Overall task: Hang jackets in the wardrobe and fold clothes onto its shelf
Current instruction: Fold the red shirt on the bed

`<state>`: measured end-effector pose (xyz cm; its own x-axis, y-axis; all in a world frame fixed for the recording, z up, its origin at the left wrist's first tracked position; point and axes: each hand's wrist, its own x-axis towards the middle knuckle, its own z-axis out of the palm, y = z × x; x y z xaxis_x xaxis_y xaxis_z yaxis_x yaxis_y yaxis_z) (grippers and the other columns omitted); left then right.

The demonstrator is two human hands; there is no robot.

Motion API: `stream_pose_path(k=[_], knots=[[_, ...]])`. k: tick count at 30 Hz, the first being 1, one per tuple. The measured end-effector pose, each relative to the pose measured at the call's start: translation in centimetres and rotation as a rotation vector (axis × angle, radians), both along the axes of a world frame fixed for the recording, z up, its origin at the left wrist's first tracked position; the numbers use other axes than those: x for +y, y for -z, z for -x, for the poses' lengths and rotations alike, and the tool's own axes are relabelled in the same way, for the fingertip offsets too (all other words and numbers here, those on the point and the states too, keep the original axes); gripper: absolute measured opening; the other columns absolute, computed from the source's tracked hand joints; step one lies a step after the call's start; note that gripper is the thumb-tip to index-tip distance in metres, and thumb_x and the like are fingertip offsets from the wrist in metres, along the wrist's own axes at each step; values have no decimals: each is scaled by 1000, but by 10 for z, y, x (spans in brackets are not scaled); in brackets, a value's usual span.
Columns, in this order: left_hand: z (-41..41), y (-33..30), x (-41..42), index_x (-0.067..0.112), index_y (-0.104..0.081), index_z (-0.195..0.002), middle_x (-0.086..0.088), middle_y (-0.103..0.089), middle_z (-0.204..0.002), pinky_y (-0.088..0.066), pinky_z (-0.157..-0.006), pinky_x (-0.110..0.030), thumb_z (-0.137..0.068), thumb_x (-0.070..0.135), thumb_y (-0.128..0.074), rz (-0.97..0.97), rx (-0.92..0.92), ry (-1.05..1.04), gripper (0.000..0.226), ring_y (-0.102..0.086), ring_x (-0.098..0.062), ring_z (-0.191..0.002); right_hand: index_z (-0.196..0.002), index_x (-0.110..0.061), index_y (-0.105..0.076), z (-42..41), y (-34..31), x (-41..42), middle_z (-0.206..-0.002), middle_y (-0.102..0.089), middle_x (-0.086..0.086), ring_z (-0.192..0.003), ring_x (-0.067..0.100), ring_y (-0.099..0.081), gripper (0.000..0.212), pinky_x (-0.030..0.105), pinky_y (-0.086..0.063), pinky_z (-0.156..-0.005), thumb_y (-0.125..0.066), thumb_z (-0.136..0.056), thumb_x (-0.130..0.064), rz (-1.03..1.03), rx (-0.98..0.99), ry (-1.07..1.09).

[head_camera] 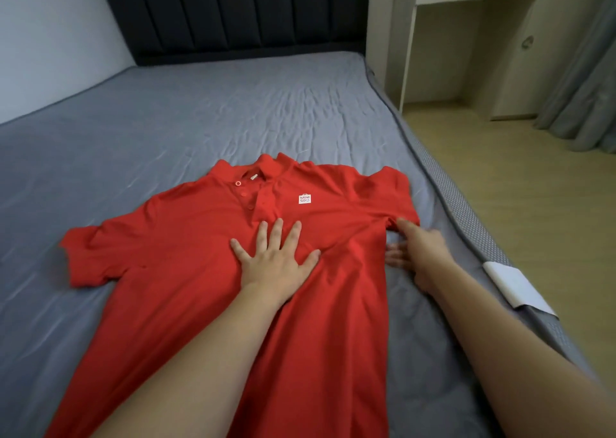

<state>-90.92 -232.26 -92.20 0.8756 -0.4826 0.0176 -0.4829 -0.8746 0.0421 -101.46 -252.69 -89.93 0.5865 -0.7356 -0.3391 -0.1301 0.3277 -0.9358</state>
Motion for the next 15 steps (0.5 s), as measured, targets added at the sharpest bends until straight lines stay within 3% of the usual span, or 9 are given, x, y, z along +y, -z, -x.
stream_pose_path(k=[2, 5, 6, 8, 10, 12, 15], knots=[[6, -6, 7, 42, 1, -152, 7, 3, -163, 6, -110, -68, -86, 77, -10, 19, 58, -14, 75, 11, -20, -149, -83, -8, -59, 14, -7, 21, -58, -56, 4, -40, 11, -53, 15, 20, -43, -39, -62, -90, -21, -31, 113, -236], [22, -8, 30, 43, 0, -152, 8, 4, -163, 8, -113, -62, -89, 74, -12, 41, 101, -7, 72, 11, -20, -149, -101, -7, -66, 38, -18, 49, -82, -67, 8, -64, 16, -61, 18, 27, -52, -61, -67, -86, -17, -138, 228, -518], [28, -7, 41, 44, 0, -152, 8, 4, -163, 9, -113, -60, -89, 74, -13, 51, 103, -6, 71, 10, -20, -149, -102, -6, -66, 45, -21, 55, -85, -70, 9, -65, 17, -64, 18, 27, -55, -61, -67, -86, -14, -174, 246, -550], [34, -6, 63, 45, 0, -152, 8, 3, -163, 9, -115, -56, -89, 74, -13, 53, 103, -22, 71, 9, -20, -149, -102, -5, -65, 59, -30, 61, -84, -71, 13, -60, 21, -67, 15, 31, -58, -56, -65, -88, -11, -139, 278, -468], [34, -12, 80, 45, 0, -151, 8, 2, -163, 9, -116, -56, -89, 75, -12, 11, 113, -45, 71, 7, -21, -150, -107, -1, -62, 71, -41, 49, -95, -69, 22, -68, 27, -66, 21, 42, -58, -69, -65, -89, -12, 60, 326, -277], [31, -20, 93, 45, -1, -152, 8, 2, -163, 9, -114, -60, -88, 75, -12, -23, 158, -78, 71, 6, -22, -150, -109, 1, -62, 82, -51, 39, -100, -67, 23, -76, 28, -63, 28, 45, -54, -75, -67, -89, -18, 154, 319, -206], [33, -24, 103, 43, 1, -152, 8, 4, -163, 9, -110, -66, -90, 73, -11, -67, 174, -89, 70, 8, -24, -150, -99, -10, -65, 103, -57, 59, -85, -66, 12, -63, 20, -62, 32, 30, -56, -59, -68, -85, -38, -76, 319, -438]])
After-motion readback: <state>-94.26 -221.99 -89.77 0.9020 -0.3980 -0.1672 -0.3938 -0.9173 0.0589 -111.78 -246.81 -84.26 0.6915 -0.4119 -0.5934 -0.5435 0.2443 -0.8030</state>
